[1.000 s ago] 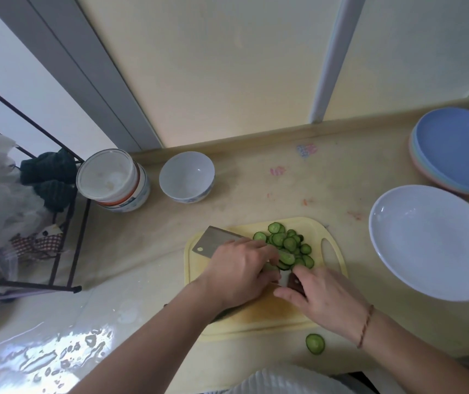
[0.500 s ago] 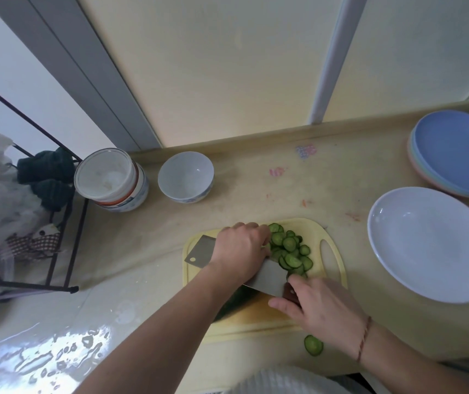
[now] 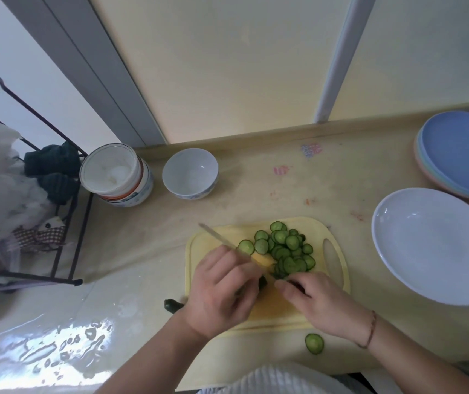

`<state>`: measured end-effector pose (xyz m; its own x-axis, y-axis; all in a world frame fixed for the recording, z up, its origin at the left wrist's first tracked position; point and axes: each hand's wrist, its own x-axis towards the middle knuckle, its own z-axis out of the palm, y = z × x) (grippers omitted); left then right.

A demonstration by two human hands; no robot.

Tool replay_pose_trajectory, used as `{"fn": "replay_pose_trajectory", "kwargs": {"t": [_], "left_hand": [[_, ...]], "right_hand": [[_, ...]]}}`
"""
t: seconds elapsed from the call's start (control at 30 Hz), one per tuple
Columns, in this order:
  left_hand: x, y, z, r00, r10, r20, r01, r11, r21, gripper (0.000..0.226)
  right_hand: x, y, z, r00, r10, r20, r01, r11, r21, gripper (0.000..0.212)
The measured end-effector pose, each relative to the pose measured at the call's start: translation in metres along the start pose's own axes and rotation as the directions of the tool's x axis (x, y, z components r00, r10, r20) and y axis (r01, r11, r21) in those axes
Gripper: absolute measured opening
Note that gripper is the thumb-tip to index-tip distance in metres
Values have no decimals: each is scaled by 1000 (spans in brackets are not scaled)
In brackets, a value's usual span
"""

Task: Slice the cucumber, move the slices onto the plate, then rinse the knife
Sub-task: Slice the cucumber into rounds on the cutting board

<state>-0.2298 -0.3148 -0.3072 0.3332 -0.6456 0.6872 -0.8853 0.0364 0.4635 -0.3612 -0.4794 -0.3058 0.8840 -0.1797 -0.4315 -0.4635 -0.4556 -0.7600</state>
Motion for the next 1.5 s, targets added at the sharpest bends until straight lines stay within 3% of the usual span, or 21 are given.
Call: {"fn": "replay_pose_trajectory", "kwargs": {"t": [0.13,0.23,0.3,0.43,0.77,1.0,1.5], "left_hand": [[-40,-8,7,965,-161,206,120,973,199,23],[-59,-13,12,880,-303,366,174,922,346,44],[-65,-14,15,853,-330,403,192,919,345,43],[-68,-15,17,852,-352,388,249,923,293,35],[-74,-16,16,853,-303,425,208,944,255,36],[-74,-18,19,870,-287,401,192,946,262,39],[-70,-24,25,894,-275,353,200,951,235,34]], "right_hand": [[-9,-4,-19,982,111,150,-164,894,418,52],[-23,6,-30,963,181,200,-254,860,443,54],[-33,15,-29,952,214,219,-289,865,411,55],[-44,24,-17,935,255,245,-336,855,395,55],[-33,28,-8,926,266,268,-349,875,337,54],[-31,26,-16,926,313,210,-371,855,362,55],[-23,7,21,964,261,47,-264,926,270,51]]}}
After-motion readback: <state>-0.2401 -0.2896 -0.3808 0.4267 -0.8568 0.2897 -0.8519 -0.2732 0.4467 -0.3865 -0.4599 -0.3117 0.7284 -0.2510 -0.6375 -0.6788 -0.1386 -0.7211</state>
